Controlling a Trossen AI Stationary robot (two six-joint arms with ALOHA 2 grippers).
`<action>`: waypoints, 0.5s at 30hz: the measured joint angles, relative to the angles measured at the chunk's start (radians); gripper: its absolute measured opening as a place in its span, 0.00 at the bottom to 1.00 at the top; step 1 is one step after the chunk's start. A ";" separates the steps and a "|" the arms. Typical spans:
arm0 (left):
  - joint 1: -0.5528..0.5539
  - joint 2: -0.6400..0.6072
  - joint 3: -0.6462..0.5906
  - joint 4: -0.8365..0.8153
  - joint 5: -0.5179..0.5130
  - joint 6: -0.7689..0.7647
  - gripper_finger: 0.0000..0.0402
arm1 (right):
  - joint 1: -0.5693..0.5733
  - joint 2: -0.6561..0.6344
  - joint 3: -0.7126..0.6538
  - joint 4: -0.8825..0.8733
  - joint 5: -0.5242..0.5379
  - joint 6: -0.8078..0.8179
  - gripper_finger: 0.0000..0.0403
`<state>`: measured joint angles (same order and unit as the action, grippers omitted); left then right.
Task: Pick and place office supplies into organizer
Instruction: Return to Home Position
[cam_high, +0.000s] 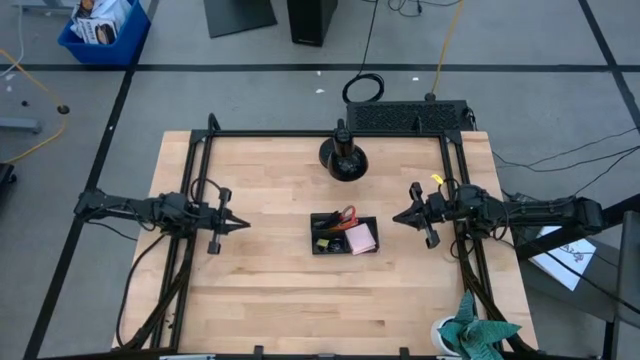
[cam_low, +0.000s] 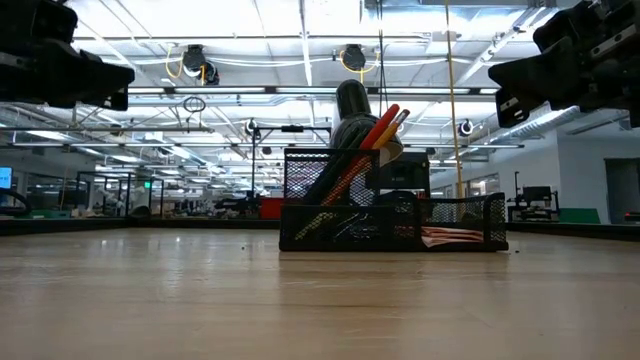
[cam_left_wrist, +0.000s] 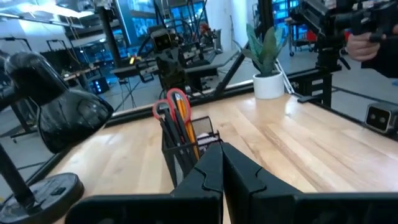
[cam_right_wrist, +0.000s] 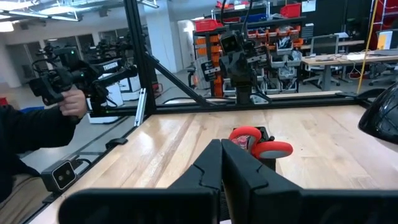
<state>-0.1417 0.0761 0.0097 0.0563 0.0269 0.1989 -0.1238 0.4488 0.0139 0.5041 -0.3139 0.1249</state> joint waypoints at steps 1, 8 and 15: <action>0.000 0.000 0.000 0.005 0.000 -0.002 0.00 | 0.000 0.000 0.000 0.000 0.003 0.005 0.00; 0.000 0.007 0.000 -0.034 -0.005 -0.049 0.00 | 0.000 0.000 0.000 -0.009 0.002 0.013 0.00; 0.000 0.011 0.000 -0.033 -0.009 -0.109 0.05 | 0.000 0.000 0.000 -0.008 0.002 0.045 0.00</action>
<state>-0.1417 0.0868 0.0101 0.0235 0.0181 0.0902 -0.1238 0.4492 0.0139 0.4957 -0.3117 0.1702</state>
